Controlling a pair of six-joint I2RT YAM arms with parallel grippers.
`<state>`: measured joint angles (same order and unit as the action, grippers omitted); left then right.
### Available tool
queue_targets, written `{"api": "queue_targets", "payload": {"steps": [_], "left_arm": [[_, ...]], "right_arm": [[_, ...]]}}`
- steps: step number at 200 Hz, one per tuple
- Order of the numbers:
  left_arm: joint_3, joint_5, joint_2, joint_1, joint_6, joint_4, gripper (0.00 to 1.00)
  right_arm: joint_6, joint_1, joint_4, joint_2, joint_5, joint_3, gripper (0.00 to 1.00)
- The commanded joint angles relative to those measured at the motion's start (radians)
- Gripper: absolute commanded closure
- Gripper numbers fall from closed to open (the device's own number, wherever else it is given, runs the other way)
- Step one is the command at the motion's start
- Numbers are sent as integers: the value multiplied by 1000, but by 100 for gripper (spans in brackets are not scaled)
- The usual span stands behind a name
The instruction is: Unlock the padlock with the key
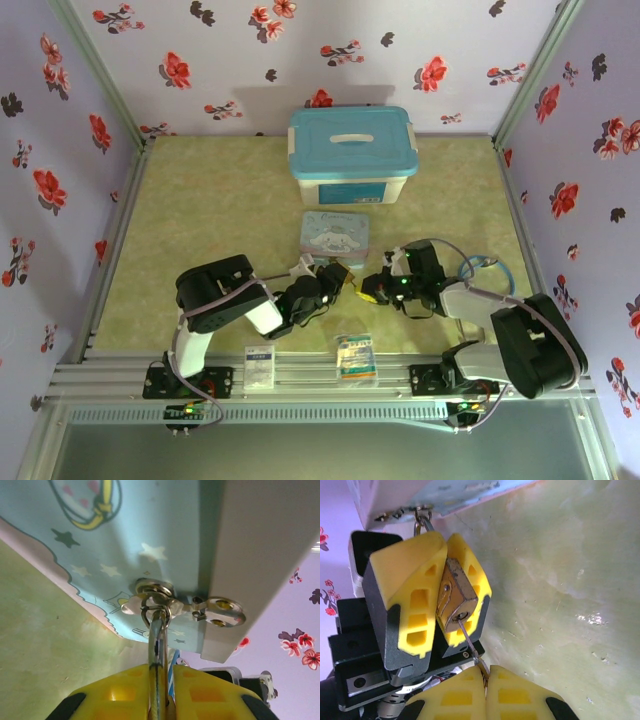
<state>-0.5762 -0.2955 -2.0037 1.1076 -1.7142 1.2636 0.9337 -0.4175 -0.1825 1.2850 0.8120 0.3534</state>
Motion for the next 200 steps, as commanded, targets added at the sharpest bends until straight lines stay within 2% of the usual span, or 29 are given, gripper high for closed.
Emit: {"api": "queue_targets", "payload": {"steps": [1, 82, 153, 200], "left_arm": [[-33, 20, -8, 4, 12, 54, 100], [-26, 22, -9, 11, 2, 54, 100], [-25, 24, -20, 12, -8, 55, 100], [-25, 24, -18, 13, -6, 54, 100]], "right_arm": [[-28, -27, 3, 3, -17, 35, 100], [-38, -8, 14, 18, -60, 47, 100], [-56, -1, 70, -30, -71, 60, 100], [-38, 2, 39, -21, -67, 50, 100]]}}
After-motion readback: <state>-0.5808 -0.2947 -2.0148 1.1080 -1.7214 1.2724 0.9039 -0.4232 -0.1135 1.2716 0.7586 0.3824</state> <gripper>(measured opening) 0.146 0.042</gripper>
